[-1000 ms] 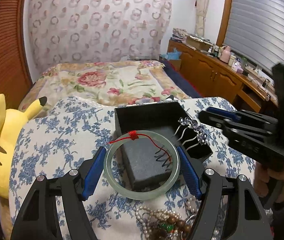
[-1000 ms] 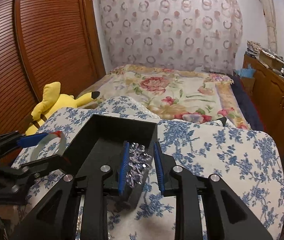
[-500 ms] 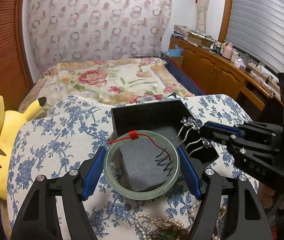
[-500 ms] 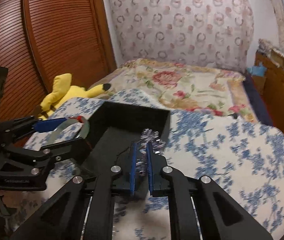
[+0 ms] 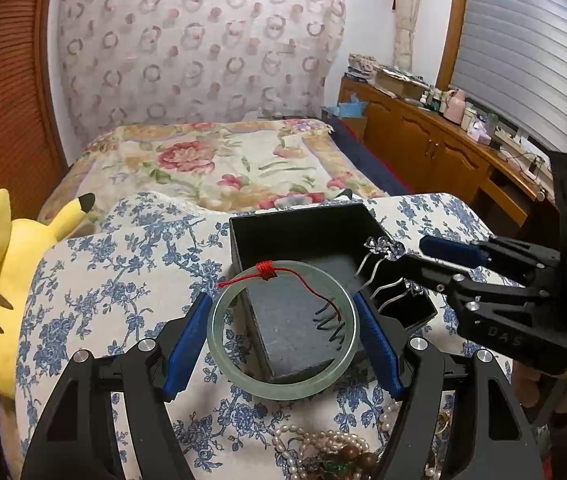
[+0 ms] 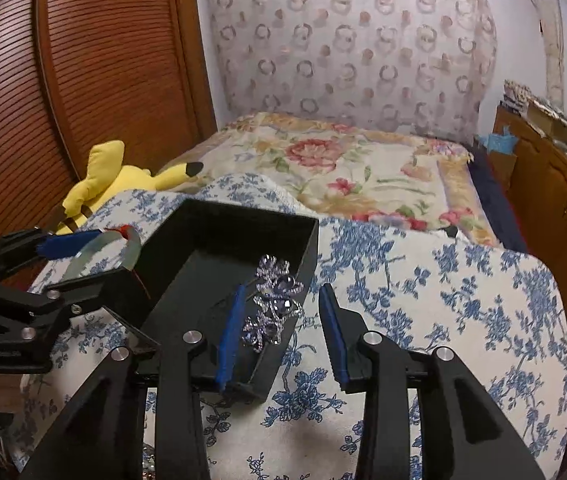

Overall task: Organize jewelry
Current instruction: 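Carry the comb into the black box and open the right tool while the left holds the bangle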

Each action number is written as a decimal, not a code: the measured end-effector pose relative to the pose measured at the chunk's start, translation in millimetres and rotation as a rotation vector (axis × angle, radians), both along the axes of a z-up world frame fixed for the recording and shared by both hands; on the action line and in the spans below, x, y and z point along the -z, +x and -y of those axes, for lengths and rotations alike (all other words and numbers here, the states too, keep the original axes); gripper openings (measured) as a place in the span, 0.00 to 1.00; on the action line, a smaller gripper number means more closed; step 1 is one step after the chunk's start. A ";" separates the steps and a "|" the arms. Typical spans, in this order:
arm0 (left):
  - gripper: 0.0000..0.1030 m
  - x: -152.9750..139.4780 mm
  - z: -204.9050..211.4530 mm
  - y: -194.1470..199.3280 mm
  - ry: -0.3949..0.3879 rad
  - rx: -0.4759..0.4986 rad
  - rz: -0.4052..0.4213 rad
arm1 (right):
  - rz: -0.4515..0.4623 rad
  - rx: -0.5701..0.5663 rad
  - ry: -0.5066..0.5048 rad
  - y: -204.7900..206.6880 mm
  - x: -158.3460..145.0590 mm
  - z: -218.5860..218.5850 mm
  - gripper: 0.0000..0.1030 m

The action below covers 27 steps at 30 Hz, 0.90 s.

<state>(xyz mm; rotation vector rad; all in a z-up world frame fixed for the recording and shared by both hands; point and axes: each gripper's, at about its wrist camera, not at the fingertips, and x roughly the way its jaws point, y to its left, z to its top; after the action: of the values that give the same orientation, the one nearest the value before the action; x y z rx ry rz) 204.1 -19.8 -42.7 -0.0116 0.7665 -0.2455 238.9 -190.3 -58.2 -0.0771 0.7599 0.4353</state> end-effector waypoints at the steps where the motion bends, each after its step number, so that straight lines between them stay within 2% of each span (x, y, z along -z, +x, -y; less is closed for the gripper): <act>1: 0.67 -0.2 0.9 0.1 -0.001 0.001 0.001 | -0.011 0.003 0.003 1.1 2.2 -0.7 0.39; 3: 0.67 -0.3 -0.6 0.1 -0.001 -0.001 0.001 | -0.033 0.001 0.014 2.5 4.7 -1.8 0.39; 5: 0.67 -0.3 0.1 -1.0 -0.001 -0.003 0.000 | -0.040 -0.004 0.009 1.9 6.3 -3.9 0.32; 6: 0.67 0.3 0.2 -1.6 0.000 -0.004 -0.001 | -0.040 -0.009 0.009 1.5 5.9 -5.0 0.31; 18: 0.67 0.9 -2.4 -2.5 0.002 -0.008 0.001 | -0.012 -0.051 0.011 -5.2 -3.1 -18.2 0.31; 20: 0.67 0.8 -2.4 -2.5 0.002 -0.007 0.002 | -0.017 -0.056 0.011 -4.1 -2.4 -17.7 0.33; 22: 0.67 0.8 -2.0 -2.3 0.002 -0.006 0.002 | -0.006 -0.061 0.031 -5.7 -5.0 -14.2 0.47; 23: 0.67 0.7 -2.3 -2.3 0.001 -0.005 0.002 | 0.006 -0.057 0.048 -7.5 -8.6 -10.5 0.50; 27: 0.67 -2.2 1.2 0.0 0.007 0.001 0.004 | 0.033 -0.046 0.065 -11.5 -19.4 -2.3 0.50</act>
<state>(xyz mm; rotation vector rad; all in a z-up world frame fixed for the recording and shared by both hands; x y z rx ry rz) 204.1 -21.0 -40.5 -0.0042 0.7634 -0.2438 227.4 -188.0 -38.9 -0.0410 0.7125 0.5010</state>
